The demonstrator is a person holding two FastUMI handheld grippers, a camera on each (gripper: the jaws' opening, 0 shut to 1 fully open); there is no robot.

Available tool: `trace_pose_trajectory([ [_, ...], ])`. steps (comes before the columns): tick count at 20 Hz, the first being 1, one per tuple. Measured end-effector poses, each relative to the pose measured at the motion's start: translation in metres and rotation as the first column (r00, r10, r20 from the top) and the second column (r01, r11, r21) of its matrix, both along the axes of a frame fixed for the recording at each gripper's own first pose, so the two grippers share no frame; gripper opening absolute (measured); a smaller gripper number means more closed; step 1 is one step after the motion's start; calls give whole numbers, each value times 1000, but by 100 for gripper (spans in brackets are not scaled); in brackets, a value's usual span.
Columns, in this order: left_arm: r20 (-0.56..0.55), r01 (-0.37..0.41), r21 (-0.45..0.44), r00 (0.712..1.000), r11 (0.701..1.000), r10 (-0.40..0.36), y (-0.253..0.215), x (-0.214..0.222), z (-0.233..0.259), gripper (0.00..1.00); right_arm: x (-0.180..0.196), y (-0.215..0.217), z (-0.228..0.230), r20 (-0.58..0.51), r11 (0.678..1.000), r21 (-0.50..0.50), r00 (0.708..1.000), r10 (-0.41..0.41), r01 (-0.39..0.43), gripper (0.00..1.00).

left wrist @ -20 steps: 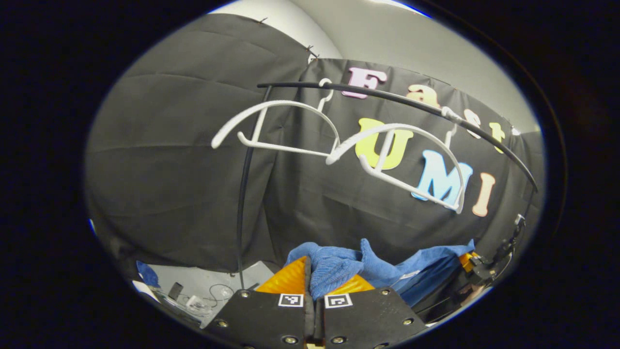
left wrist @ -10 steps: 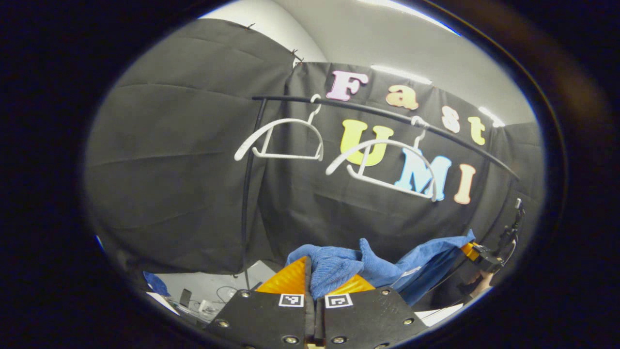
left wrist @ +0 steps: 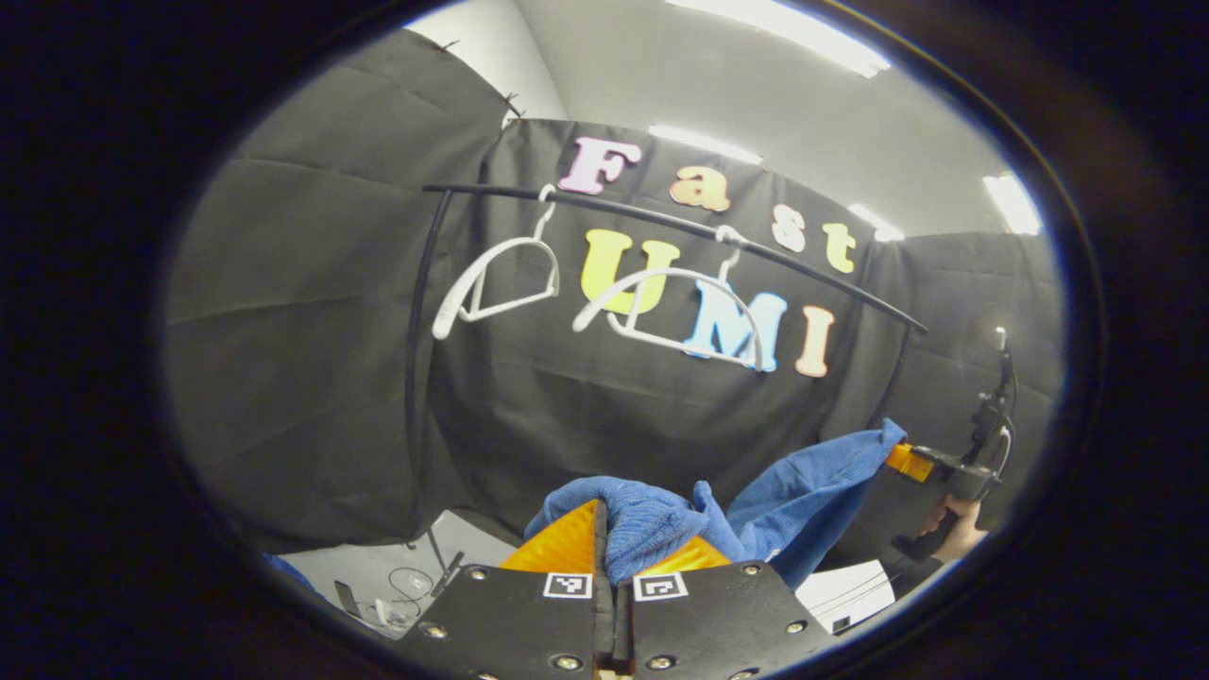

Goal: Grasp the clothes on the hanger with both hands and then place them into the laundry hamper below.

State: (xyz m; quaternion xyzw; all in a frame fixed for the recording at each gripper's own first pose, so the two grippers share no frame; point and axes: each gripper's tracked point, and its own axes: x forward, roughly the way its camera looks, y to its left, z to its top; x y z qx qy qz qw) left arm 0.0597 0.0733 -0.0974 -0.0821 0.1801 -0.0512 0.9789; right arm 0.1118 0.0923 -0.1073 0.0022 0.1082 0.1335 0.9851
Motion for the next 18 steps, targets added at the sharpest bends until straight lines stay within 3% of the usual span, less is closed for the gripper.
trace_pose_trajectory([
  [2, -40, 51, 6, 998, 999, -51, -9, -11, -24, 7, -28, 12, -13, -25, 1000, -16, 1000, -1, 1, 1],
  [5, -94, 116, -2, 989, 993, -116, -24, -22, -54, 7, -58, 22, -46, -102, 998, -60, 995, -7, 0, 1],
  [6, -111, 128, -8, 985, 992, -128, -28, -24, -66, 1, -68, 28, -58, -136, 998, -57, 991, 0, -7, 1],
  [8, -150, 144, -9, 978, 990, -143, -32, -30, -94, 1, -86, 37, -82, -206, 999, -39, 978, 7, -15, 1],
  [12, -235, 160, 32, 961, 987, -148, -33, -39, -156, 1, -112, 33, -147, -385, 999, -35, 923, -17, 4, 1],
  [18, -362, 127, 0, 925, 992, -119, -30, -46, -253, 1, -140, 16, -227, -544, 995, -82, 834, -90, 53, 2],
])
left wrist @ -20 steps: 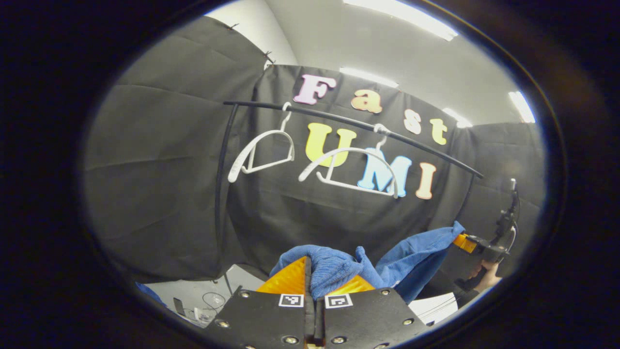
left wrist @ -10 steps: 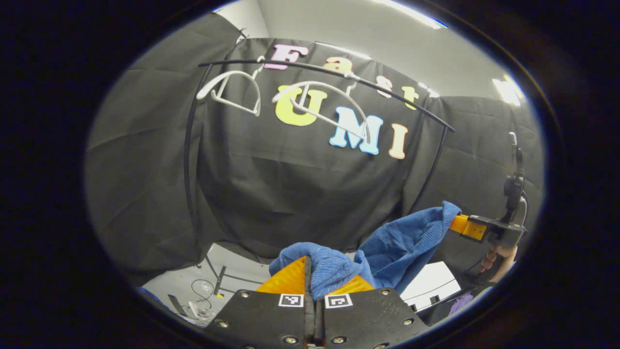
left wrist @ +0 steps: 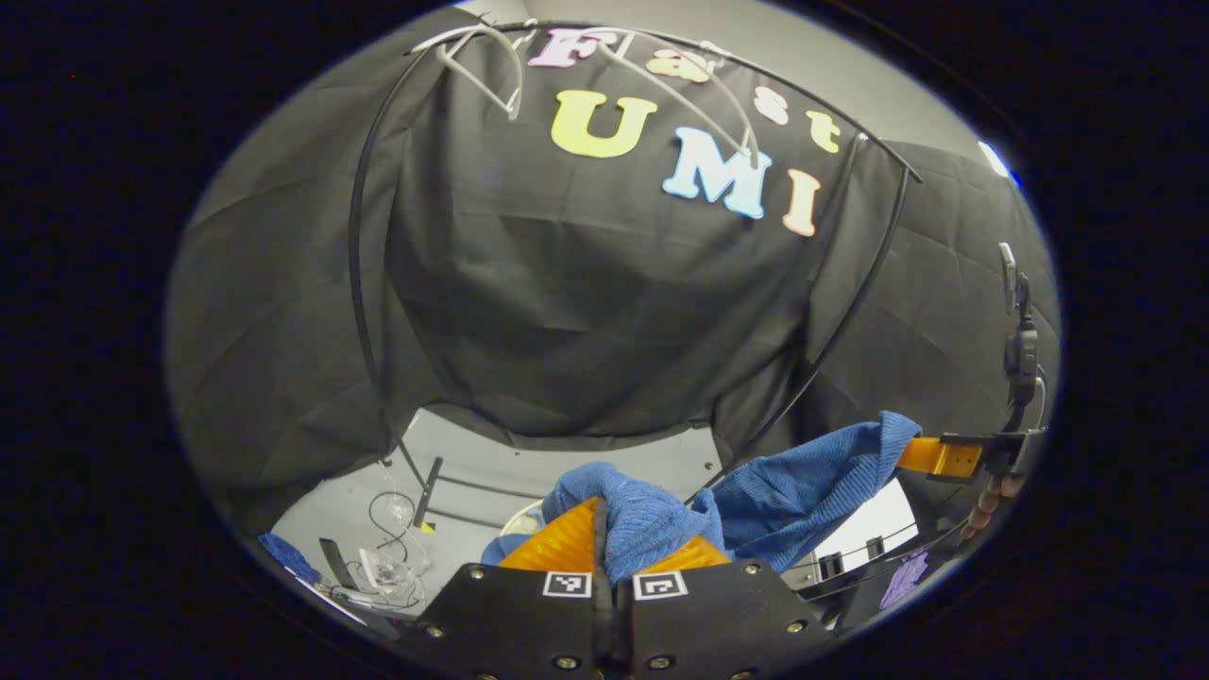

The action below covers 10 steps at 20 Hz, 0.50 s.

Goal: Grasp the clothes on the hanger with both hands and then place them into the laundry hamper below.

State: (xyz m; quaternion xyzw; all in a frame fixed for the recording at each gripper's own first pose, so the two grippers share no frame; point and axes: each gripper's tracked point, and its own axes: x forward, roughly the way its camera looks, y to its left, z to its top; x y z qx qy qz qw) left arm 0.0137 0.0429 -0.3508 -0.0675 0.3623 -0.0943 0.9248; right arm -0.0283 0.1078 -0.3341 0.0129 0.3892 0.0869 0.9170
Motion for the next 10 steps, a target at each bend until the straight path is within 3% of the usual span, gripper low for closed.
trace_pose_trajectory([
  [4, -73, 28, 43, 997, 999, -25, -2, -1, -51, 1, -9, -8, -46, -104, 999, 5, 994, -46, 46, 2],
  [10, -158, 60, 57, 986, 997, -50, -17, 9, -115, 1, -7, -19, -95, -164, 996, -32, 982, -88, 84, 2],
])
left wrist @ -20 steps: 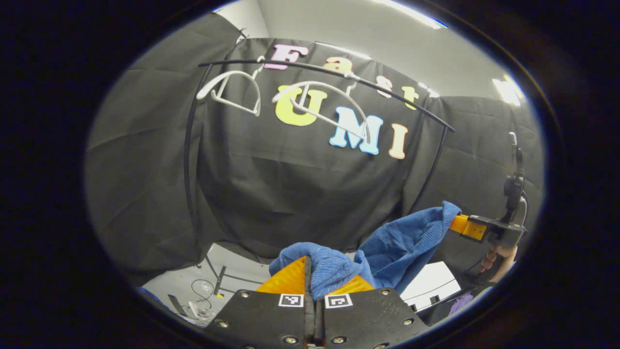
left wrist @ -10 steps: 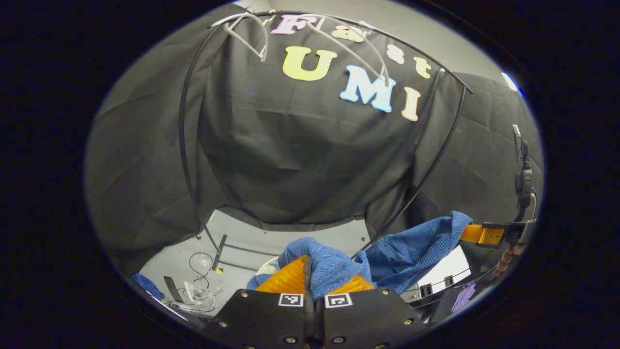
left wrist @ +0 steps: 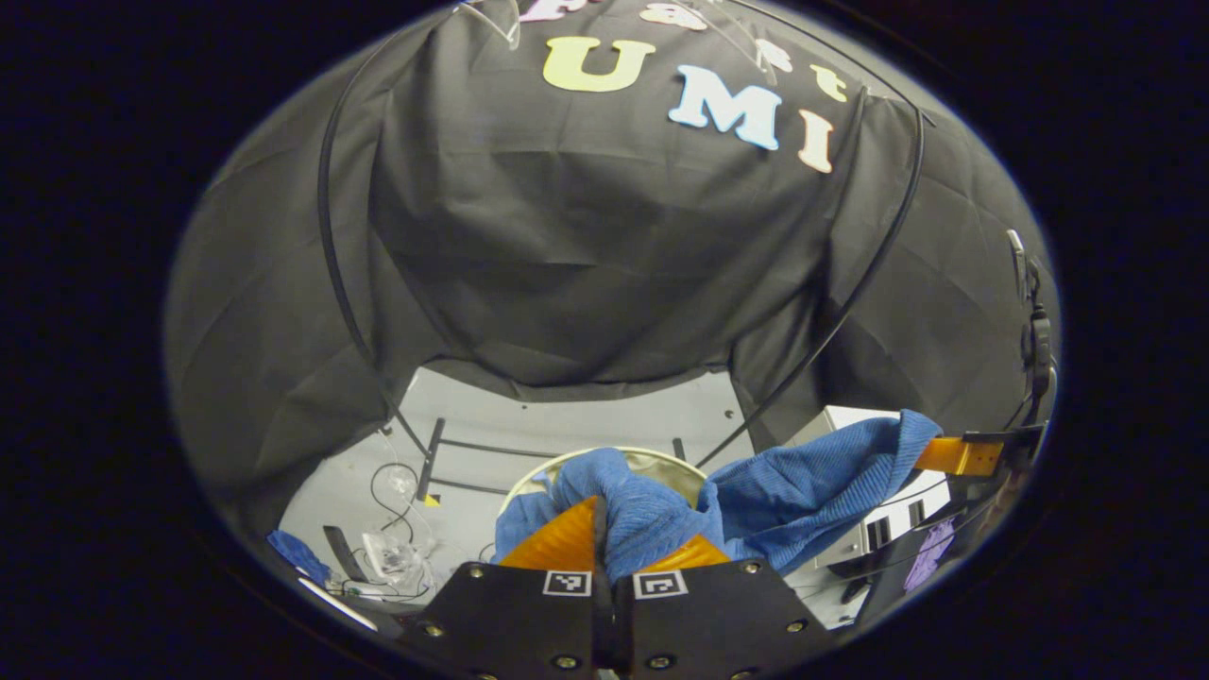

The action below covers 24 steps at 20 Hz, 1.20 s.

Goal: Grasp the clothes on the hanger with both hands and then place them into the laundry hamper below.

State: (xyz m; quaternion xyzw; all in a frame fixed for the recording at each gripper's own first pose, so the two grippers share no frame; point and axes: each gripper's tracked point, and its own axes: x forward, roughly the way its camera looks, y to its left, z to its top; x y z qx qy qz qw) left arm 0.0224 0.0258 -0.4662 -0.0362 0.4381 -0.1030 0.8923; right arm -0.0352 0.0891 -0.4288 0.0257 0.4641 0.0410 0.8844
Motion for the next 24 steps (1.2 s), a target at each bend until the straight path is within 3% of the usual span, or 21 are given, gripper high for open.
trace_pose_trajectory([
  [12, -56, 6, 19, 998, 1000, -5, -13, 2, -33, 1, 0, -13, -17, -47, 1000, -11, 999, -21, 20, 3],
  [13, -60, 0, 32, 998, 999, 2, -10, 0, -33, 7, -3, -13, -18, -53, 1000, -8, 998, -20, 19, 4],
  [14, -63, -8, 50, 998, 999, 12, -8, -2, -33, 2, -4, -12, -17, -58, 1000, -4, 998, -19, 18, 3],
  [18, -116, -44, 77, 992, 996, 53, 0, -21, -35, 4, -19, 3, -12, -87, 998, 69, 996, 8, -2, 17],
  [20, -117, -62, 61, 991, 996, 69, 3, -23, -31, 16, -27, 11, -6, -100, 995, 103, 995, 24, -14, 57],
  [21, -104, -70, 56, 992, 996, 75, 7, -26, -17, 32, -29, 9, -3, -99, 994, 105, 995, 22, -11, 77],
  [23, -84, -78, 69, 993, 995, 84, 19, -30, 3, 65, -31, 3, 8, -87, 995, 103, 996, 3, 6, 92],
  [24, -68, -81, 85, 994, 993, 87, 27, -31, 17, 81, -30, 0, 18, -69, 995, 101, 998, -13, 20, 95],
])
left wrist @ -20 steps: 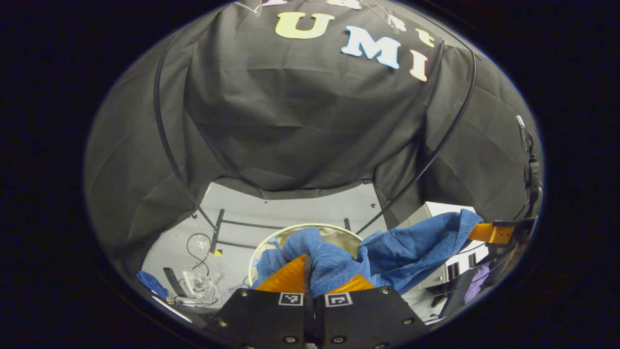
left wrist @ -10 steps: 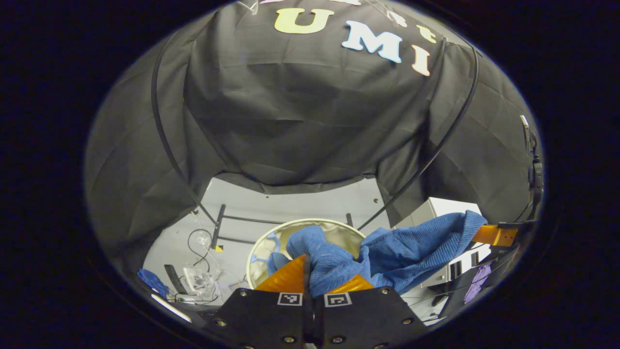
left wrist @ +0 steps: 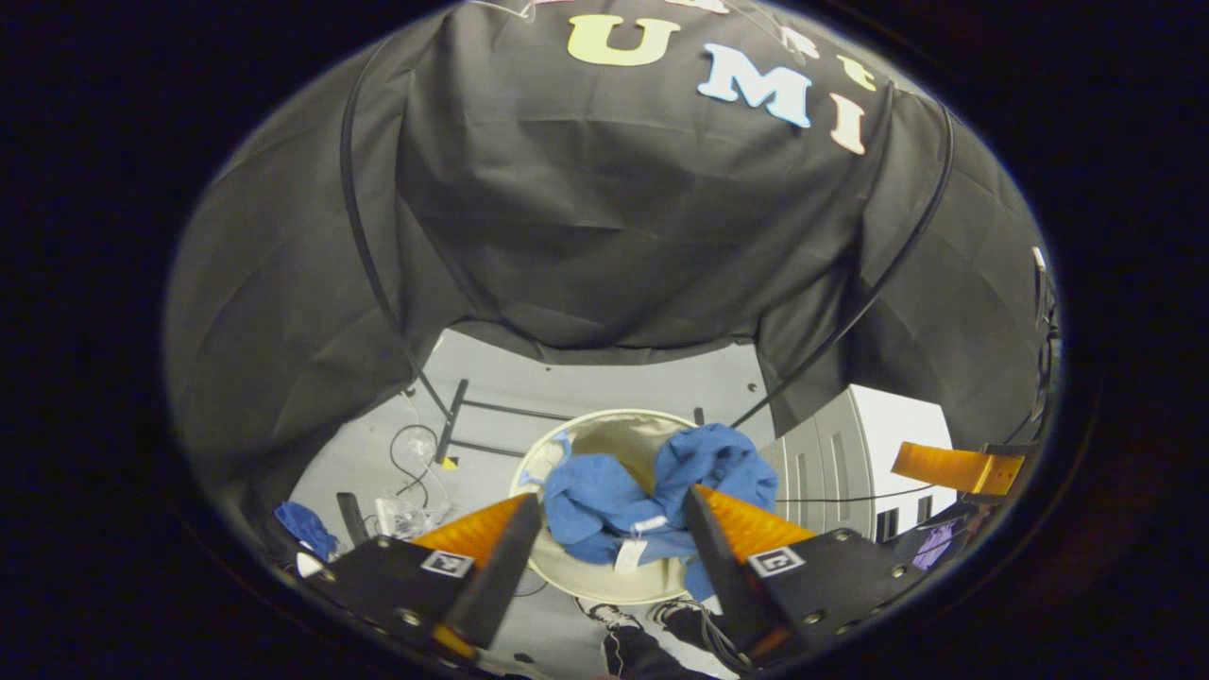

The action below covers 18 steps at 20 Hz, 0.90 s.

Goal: Grasp the clothes on the hanger with both hands and then place them into the laundry hamper below.

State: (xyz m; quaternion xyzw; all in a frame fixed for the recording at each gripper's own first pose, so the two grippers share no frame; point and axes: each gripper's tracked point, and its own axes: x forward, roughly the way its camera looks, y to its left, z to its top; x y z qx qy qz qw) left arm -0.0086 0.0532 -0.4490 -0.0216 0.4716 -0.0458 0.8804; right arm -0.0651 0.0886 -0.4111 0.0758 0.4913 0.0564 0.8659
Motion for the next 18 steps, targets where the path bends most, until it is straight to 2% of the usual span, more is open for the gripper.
trace_pose_trajectory([
  [1, 22, -1, 18, 1000, 1000, 1, 6, 2, 10, 97, 3, -4, 10, 22, 1000, -1, 1000, -16, 16, 92],
  [2, 47, -4, 34, 999, 999, 3, 14, 3, 26, 94, 4, -8, 20, 47, 1000, 0, 998, -30, 30, 96],
  [4, 108, -19, 56, 994, 998, 12, 26, 5, 63, 92, 11, -15, 45, 113, 999, 2, 993, -47, 47, 96],
  [6, 183, -34, 65, 983, 997, 21, 33, 9, 102, 97, 24, -23, 74, 189, 998, -2, 980, -56, 58, 96],
  [8, 260, -51, 66, 965, 997, 32, 35, 14, 145, 94, 37, -29, 107, 263, 998, 2, 962, -68, 69, 95],
  [9, 298, -58, 61, 954, 996, 37, 34, 18, 169, 97, 44, -31, 125, 300, 997, 12, 951, -75, 75, 95],
  [10, 340, -61, 54, 940, 997, 39, 33, 21, 192, 94, 51, -33, 143, 338, 996, 23, 937, -84, 81, 95],
  [13, 469, -67, 53, 882, 996, 34, 32, 33, 270, 96, 68, -40, 195, 462, 994, 39, 881, -105, 98, 95],
  [17, 631, -67, 34, 775, 997, 30, 29, 51, 359, 97, 78, -50, 271, 619, 992, 55, 776, -122, 112, 95],
  [18, 662, -68, 24, 749, 997, 35, 29, 57, 378, 97, 76, -52, 291, 654, 991, 63, 745, -128, 115, 100],
])
